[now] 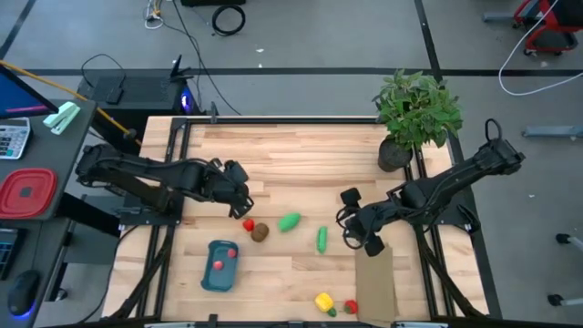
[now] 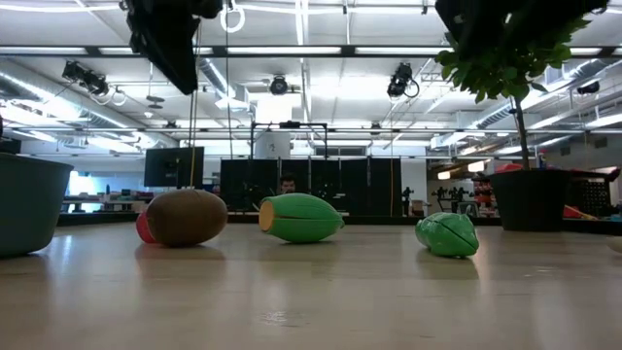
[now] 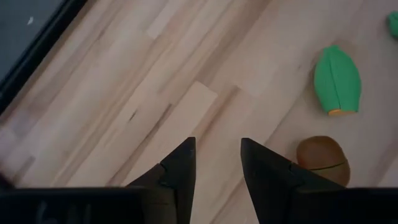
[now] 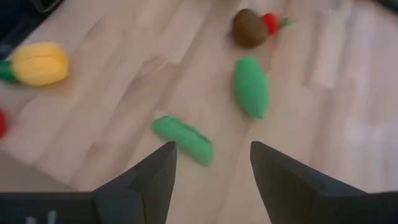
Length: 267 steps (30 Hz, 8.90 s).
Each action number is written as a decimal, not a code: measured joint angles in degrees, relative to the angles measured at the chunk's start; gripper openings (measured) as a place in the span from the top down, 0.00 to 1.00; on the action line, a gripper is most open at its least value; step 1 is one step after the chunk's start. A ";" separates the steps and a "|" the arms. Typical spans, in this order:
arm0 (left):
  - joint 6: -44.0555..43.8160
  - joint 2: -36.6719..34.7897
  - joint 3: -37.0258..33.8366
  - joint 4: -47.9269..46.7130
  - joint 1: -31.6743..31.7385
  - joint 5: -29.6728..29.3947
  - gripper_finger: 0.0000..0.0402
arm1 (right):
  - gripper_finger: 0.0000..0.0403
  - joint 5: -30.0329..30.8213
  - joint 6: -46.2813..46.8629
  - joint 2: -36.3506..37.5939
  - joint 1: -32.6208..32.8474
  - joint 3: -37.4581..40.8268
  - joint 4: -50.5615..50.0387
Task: Pick and placing Produce into tupperware
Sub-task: Put the green peas into the blue bin, then put the brown kiwi into the blue bin
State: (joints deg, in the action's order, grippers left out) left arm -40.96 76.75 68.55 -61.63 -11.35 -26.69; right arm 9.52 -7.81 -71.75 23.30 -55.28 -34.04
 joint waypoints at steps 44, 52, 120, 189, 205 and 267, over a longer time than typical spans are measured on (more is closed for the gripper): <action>9.30 -0.02 -3.38 15.47 4.44 -2.58 0.73 | 0.47 -2.45 -38.10 -23.58 -1.91 1.76 14.63; 10.45 -0.02 -3.36 15.55 4.44 -2.58 0.72 | 0.47 0.75 -46.20 -27.65 -1.91 1.76 16.28; 18.21 -23.59 -3.14 18.56 8.46 -4.63 0.77 | 0.66 -11.69 -22.17 -32.63 -9.31 -14.21 55.24; 17.58 -28.02 -3.14 22.43 10.60 -4.53 0.87 | 0.61 -23.52 -17.00 -75.79 -8.55 -56.86 49.04; 17.56 -28.02 -3.14 22.40 10.60 -4.53 0.88 | 0.43 -23.39 -17.86 -75.10 -8.55 -56.84 48.01; 6.23 11.85 -3.18 26.58 -6.03 25.19 0.65 | 0.53 13.99 22.26 7.34 -14.61 -11.56 -24.31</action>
State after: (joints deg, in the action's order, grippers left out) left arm -34.72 88.60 65.36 -35.06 -17.38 -1.50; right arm 23.51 14.44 -64.41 8.69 -66.84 -58.35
